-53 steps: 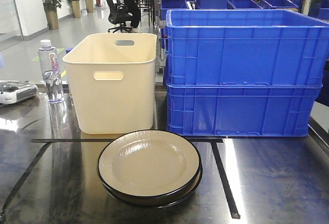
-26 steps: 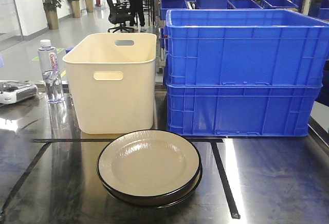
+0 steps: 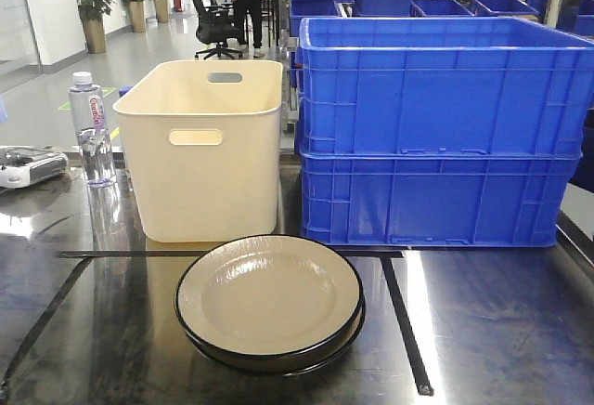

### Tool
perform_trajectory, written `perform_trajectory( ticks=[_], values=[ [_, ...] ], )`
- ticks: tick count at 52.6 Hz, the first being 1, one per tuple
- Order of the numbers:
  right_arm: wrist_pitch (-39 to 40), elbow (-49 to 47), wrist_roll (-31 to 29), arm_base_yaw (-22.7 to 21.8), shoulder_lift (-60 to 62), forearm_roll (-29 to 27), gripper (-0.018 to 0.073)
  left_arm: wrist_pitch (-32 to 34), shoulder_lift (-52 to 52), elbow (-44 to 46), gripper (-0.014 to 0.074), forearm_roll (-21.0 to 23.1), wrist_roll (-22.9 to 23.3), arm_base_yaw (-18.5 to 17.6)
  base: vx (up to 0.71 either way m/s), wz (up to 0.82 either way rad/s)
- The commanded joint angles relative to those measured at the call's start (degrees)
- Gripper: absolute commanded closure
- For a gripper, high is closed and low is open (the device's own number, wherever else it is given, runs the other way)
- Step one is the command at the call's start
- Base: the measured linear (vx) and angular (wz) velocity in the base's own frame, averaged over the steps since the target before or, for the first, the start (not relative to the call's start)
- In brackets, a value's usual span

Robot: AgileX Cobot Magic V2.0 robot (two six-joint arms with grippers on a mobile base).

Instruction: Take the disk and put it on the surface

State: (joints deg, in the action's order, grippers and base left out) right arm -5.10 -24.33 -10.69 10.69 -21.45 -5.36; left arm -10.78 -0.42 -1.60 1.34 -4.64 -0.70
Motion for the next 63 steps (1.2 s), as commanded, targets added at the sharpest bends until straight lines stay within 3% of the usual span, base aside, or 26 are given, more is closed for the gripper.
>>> perform_trajectory(
  ticks=[1,35,44,56,63],
  values=[
    [5.1,-1.73,0.06,-0.17,-0.29,0.0,0.0568,4.65,-1.04,-0.65,0.0601,0.73,-0.07,0.12,0.0,0.0],
    [5.1,-1.66,0.06,-0.17,-0.3,0.0,0.0568,4.14,-1.04,-0.65,0.0601,0.73,-0.07,0.12,0.0,0.0],
    [5.1,3.35,0.41,-0.36,1.2,4.16,0.0568,4.14,-1.04,-0.65,0.0601,0.73,-0.07,0.12,0.0,0.0],
    [7.92,21.05,11.8,-9.23,12.0,5.93,0.0568,3.93,-1.04,-0.65,0.0601,0.73,-0.07,0.12,0.0,0.0],
    [5.46,27.36,15.75,-12.33,21.66,7.62,0.0568,3.93,-1.04,-0.65,0.0601,0.73,-0.07,0.12,0.0,0.0]
  ],
)
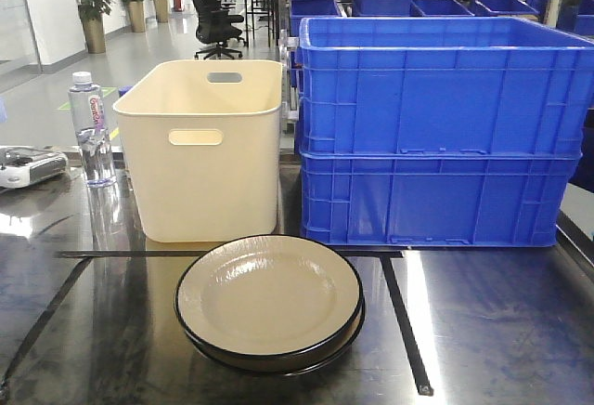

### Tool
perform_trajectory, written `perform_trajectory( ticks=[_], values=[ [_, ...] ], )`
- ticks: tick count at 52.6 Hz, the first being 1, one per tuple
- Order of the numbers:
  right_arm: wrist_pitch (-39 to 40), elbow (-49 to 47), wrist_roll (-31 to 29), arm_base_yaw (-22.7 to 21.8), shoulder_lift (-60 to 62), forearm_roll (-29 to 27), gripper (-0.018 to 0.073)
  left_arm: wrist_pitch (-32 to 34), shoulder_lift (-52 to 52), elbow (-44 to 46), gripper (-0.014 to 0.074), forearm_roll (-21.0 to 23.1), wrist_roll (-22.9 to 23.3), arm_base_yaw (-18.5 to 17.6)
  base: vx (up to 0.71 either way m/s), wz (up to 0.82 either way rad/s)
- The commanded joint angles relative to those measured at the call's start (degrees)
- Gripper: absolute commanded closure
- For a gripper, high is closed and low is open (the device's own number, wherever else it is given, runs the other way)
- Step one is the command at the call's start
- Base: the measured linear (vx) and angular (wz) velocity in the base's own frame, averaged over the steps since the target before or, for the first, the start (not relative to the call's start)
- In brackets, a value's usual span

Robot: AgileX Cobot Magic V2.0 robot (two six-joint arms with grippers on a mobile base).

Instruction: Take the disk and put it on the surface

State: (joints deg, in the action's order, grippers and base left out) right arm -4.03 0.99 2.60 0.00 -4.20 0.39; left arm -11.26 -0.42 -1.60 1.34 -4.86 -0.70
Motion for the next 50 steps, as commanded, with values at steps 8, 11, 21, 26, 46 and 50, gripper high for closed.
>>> perform_trajectory(
  ticks=[8,11,21,26,46,50],
  values=[
    [2.35,1.8,2.04,-1.96,5.12,4.13,0.0568,4.35,-0.95,-0.65,0.0601,0.73,0.15,0.12,0.0,0.0],
    [2.35,1.8,2.04,-1.96,5.52,4.13,0.0568,4.35,-0.95,-0.65,0.0601,0.73,0.15,0.12,0.0,0.0],
    [2.33,1.8,2.04,-1.96,5.46,4.13,0.0568,4.35,-0.95,-0.65,0.0601,0.73,0.15,0.12,0.0,0.0],
    [2.33,1.8,2.04,-1.96,5.46,4.13,0.0568,4.35,-0.95,-0.65,0.0601,0.73,0.15,0.12,0.0,0.0],
    [2.33,1.8,2.04,-1.96,5.46,3.92,0.0568,4.35,-0.95,-0.65,0.0601,0.73,0.15,0.12,0.0,0.0],
    [2.33,1.8,2.04,-1.96,5.46,3.92,0.0568,4.35,-0.95,-0.65,0.0601,0.73,0.15,0.12,0.0,0.0]
  ],
)
